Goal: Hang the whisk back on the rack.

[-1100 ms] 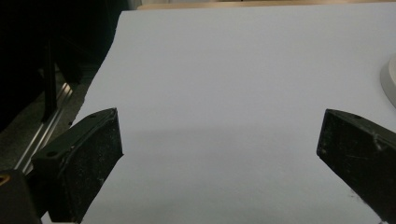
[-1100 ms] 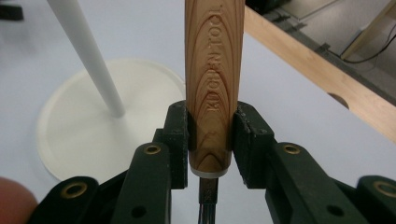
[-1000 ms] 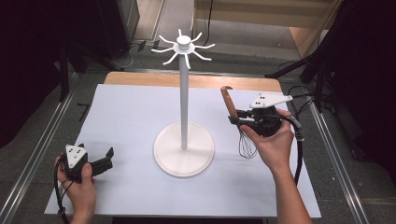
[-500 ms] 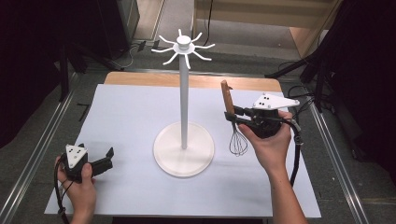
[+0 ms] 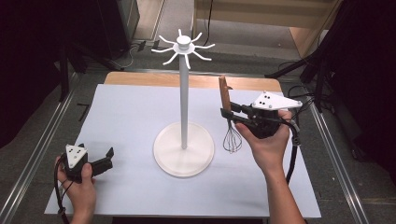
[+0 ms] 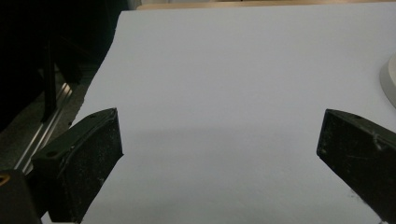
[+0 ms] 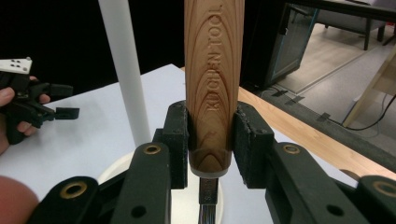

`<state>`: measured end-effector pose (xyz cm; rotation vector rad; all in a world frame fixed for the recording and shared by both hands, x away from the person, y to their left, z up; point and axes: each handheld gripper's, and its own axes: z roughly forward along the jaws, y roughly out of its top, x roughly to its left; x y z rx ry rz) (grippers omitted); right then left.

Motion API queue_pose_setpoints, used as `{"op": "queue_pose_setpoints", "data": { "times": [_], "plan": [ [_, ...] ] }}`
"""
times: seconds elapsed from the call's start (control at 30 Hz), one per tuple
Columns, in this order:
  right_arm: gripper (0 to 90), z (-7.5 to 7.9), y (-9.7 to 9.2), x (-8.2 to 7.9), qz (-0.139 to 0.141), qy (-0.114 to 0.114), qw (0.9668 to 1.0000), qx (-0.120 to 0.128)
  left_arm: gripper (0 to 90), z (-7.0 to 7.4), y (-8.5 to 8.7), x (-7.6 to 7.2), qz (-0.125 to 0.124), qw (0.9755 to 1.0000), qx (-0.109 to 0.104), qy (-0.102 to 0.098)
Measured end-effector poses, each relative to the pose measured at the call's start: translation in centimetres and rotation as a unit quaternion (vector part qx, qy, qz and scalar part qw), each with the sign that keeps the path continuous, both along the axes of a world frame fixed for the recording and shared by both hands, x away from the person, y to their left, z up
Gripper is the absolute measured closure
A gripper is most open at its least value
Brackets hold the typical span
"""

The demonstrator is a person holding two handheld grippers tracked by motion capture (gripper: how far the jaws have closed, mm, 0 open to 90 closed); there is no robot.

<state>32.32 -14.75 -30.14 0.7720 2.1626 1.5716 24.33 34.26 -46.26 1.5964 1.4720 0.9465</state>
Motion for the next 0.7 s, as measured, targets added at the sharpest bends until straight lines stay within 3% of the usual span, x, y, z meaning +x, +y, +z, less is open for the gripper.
{"op": "queue_pose_setpoints", "data": {
  "times": [0.7],
  "plan": [
    [70.4, 2.2, 0.9, -0.8, 0.015, -0.024, 0.9989, 0.038, 0.6, 0.0, 0.0, 0.0, -0.001, 1.0, -0.001, 0.0]
  ]
}}
